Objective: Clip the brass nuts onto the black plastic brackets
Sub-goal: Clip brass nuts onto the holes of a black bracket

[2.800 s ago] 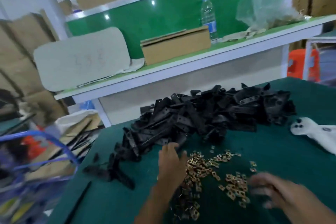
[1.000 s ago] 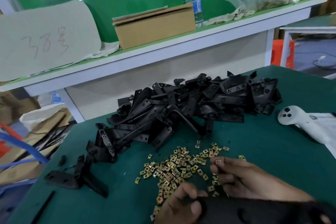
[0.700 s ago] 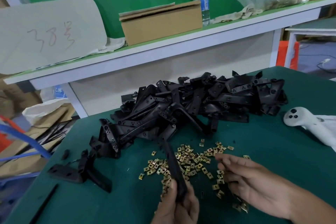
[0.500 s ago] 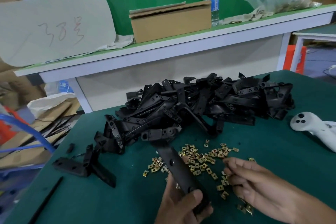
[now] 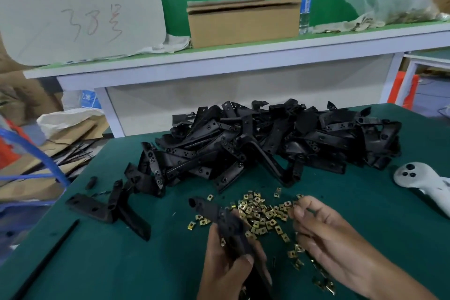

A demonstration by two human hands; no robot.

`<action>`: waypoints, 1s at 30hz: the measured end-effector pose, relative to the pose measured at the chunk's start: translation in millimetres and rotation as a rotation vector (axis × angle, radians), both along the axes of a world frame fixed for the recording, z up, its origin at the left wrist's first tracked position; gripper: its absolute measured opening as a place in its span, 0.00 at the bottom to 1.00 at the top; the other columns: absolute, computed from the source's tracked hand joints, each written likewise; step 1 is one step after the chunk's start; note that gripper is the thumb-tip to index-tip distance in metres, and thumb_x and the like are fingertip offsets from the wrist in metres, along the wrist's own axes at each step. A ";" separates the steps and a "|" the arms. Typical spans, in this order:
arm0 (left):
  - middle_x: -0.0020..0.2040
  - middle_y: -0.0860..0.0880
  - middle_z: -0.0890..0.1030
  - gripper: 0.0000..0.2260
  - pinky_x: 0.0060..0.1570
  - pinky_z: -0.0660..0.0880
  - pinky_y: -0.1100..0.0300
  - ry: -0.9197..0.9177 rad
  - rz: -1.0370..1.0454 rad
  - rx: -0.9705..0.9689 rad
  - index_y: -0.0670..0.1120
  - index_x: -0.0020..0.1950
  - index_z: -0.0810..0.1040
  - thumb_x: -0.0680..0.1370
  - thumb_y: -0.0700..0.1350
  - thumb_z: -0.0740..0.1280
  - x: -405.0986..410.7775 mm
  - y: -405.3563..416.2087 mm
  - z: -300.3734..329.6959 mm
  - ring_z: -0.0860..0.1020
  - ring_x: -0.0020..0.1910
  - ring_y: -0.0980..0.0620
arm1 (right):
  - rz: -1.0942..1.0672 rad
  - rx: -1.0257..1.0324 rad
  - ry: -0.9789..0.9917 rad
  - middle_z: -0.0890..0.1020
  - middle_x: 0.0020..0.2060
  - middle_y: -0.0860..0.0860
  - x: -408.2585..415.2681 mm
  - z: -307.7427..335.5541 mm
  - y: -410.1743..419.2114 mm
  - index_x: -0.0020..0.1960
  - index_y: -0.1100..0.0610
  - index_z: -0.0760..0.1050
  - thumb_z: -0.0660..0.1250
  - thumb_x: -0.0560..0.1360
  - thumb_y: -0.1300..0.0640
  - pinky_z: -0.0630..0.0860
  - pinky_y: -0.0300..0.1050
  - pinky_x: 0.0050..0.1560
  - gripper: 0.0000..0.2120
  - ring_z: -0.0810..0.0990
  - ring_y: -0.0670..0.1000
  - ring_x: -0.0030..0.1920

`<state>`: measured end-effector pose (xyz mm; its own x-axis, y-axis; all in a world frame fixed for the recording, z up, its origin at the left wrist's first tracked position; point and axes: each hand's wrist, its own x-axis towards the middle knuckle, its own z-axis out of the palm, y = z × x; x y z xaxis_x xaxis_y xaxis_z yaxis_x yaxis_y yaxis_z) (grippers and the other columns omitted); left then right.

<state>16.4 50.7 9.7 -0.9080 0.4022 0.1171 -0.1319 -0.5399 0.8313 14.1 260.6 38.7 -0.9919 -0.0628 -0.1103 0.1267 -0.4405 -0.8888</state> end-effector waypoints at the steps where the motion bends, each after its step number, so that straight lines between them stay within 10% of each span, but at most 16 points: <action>1: 0.41 0.30 0.77 0.33 0.36 0.78 0.43 -0.021 -0.013 0.043 0.47 0.67 0.70 0.63 0.35 0.73 0.5 -0.6 -0.1 0.78 0.32 0.33 | -0.002 0.027 0.005 0.72 0.33 0.50 0.3 -1.8 1.2 0.39 0.56 0.77 0.76 0.66 0.57 0.66 0.35 0.25 0.08 0.60 0.45 0.31; 7: 0.45 0.32 0.81 0.14 0.31 0.78 0.49 -0.098 0.065 -0.024 0.47 0.56 0.82 0.71 0.48 0.76 5.2 0.5 2.2 0.80 0.31 0.36 | 0.042 0.051 0.038 0.74 0.33 0.48 0.0 -8.3 3.8 0.45 0.55 0.78 0.75 0.69 0.57 0.65 0.36 0.28 0.08 0.65 0.44 0.30; 12: 0.57 0.39 0.83 0.16 0.30 0.80 0.48 -0.056 0.054 -0.080 0.57 0.56 0.81 0.76 0.37 0.68 3.0 -0.1 -3.7 0.82 0.37 0.37 | 0.064 0.089 0.037 0.70 0.30 0.46 1.5 -7.8 0.3 0.47 0.52 0.84 0.74 0.69 0.53 0.65 0.37 0.30 0.07 0.65 0.44 0.30; 19: 0.37 0.46 0.77 0.16 0.31 0.80 0.51 -0.092 0.014 -0.228 0.45 0.49 0.81 0.72 0.57 0.76 10.1 3.0 4.4 0.75 0.30 0.50 | -0.017 0.302 0.164 0.76 0.35 0.45 9.7 -3.0 -9.4 0.46 0.47 0.83 0.79 0.68 0.45 0.70 0.34 0.33 0.11 0.73 0.42 0.34; 30: 0.38 0.45 0.79 0.10 0.29 0.79 0.54 -0.066 -0.083 -0.252 0.47 0.47 0.83 0.74 0.53 0.71 16.7 8.5 7.3 0.77 0.31 0.51 | -0.031 0.335 0.294 0.84 0.40 0.44 18.5 -1.1 -11.7 0.47 0.47 0.85 0.76 0.69 0.47 0.76 0.32 0.43 0.08 0.81 0.42 0.42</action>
